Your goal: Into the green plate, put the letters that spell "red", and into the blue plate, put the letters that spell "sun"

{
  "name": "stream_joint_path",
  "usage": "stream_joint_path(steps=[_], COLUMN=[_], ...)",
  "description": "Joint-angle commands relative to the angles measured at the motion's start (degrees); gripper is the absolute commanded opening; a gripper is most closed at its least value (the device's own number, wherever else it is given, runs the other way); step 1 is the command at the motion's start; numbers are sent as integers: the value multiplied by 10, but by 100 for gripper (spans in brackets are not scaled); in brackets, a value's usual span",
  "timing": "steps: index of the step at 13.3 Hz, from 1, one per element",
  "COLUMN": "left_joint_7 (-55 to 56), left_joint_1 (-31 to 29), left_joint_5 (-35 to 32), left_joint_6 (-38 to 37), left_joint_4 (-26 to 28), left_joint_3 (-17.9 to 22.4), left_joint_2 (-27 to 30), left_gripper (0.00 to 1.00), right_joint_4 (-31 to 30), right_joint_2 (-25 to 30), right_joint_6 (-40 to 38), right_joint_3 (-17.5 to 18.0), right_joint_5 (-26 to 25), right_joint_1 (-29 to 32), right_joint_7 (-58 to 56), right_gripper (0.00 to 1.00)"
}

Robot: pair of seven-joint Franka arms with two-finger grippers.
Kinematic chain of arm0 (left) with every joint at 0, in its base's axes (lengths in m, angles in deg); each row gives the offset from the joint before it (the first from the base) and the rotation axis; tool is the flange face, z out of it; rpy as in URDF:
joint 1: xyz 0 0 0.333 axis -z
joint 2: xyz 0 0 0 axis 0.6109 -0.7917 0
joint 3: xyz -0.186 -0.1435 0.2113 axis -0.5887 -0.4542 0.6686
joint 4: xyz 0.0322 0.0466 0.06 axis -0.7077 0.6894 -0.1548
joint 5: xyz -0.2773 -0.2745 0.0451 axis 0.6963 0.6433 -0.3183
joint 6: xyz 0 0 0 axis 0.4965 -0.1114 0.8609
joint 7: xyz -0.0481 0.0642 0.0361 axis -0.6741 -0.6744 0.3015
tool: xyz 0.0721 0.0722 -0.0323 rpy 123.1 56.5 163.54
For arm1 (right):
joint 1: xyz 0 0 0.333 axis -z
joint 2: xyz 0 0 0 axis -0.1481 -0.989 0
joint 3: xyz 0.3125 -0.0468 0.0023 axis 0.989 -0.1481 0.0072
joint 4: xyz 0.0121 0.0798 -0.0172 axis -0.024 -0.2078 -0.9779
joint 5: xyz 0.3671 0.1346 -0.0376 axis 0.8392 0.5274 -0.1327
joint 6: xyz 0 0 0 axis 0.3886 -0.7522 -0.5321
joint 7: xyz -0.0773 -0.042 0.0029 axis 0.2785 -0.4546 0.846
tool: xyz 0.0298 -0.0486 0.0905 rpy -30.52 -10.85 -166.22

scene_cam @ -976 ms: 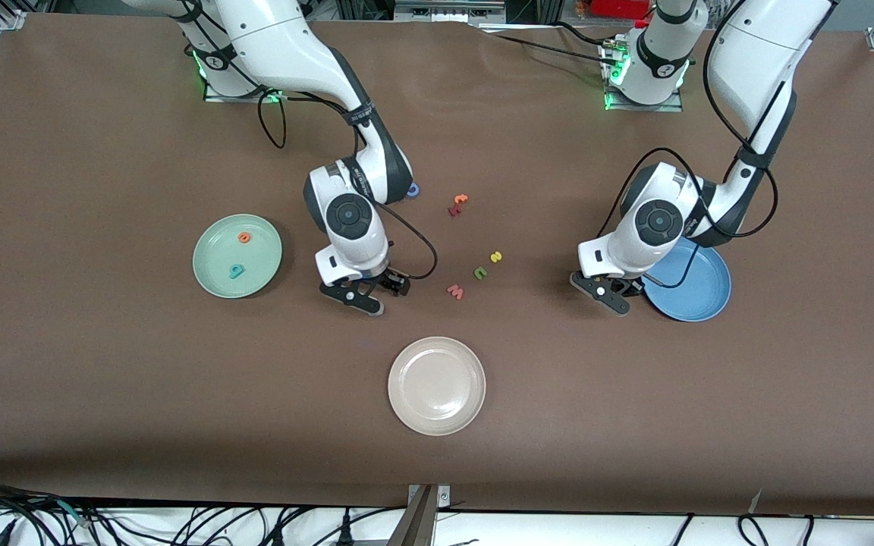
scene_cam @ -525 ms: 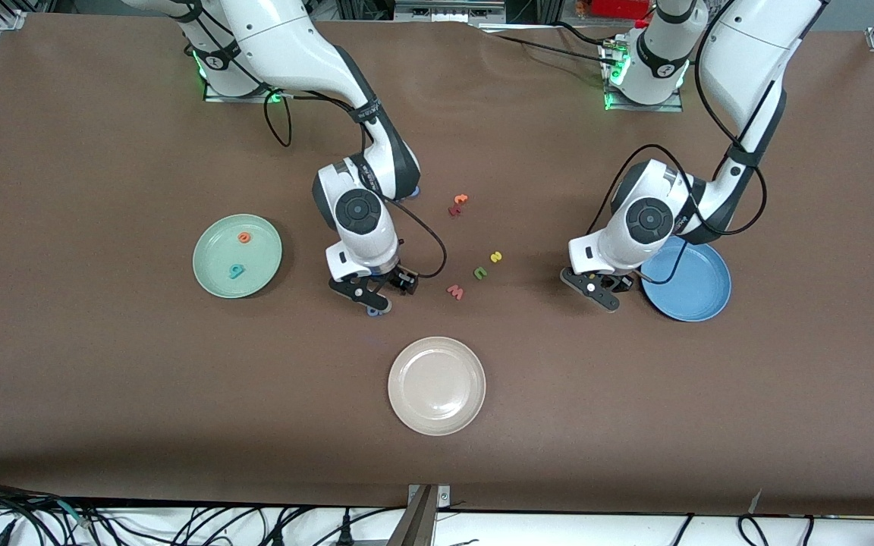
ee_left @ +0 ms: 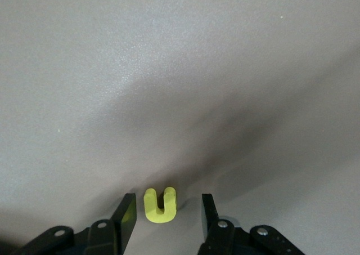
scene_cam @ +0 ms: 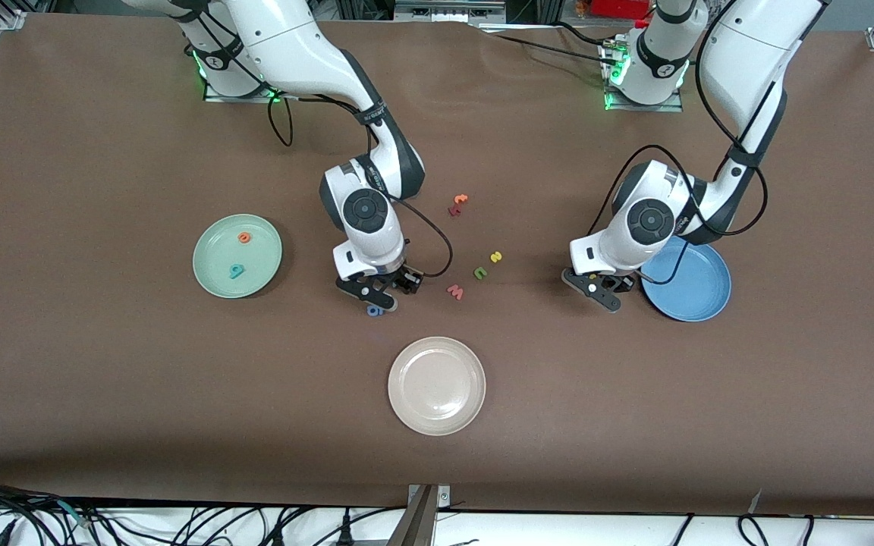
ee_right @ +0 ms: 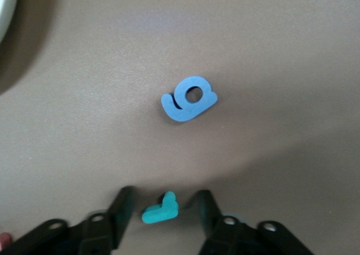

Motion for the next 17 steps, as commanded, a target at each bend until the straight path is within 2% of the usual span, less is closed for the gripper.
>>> stream_joint_path(steps=[1, 4, 5, 7, 11, 14, 17], left_joint_7=[-7, -7, -7, -7, -39, -56, -138], left_joint_1=[0, 0, 0, 0, -5, -11, -49], left_joint_5=[3, 3, 3, 2, 4, 4, 10], left_joint_6=[0, 14, 15, 15, 14, -5, -69], left_joint_4=[2, 3, 3, 3, 2, -4, -27], left_joint_3=[4, 4, 4, 4, 7, 12, 16], left_joint_2=[1, -5, -7, -7, -5, 19, 49], left_gripper=[55, 51, 46, 29, 13, 12, 11], right_joint_4=[15, 15, 15, 15, 15, 15, 15], right_joint_2=[-14, -13, -13, -12, 1, 3, 5], right_joint_6=[4, 4, 4, 3, -5, -15, -15], right_joint_3=[-3, -3, -3, -3, -7, -10, -11], right_joint_5=[3, 2, 2, 2, -2, -2, -2], right_joint_1=[-4, -8, -8, -8, -5, -5, -6], right_joint_7=[3, 0, -1, -2, -23, -25, -25], right_gripper=[31, 15, 14, 13, 13, 13, 9])
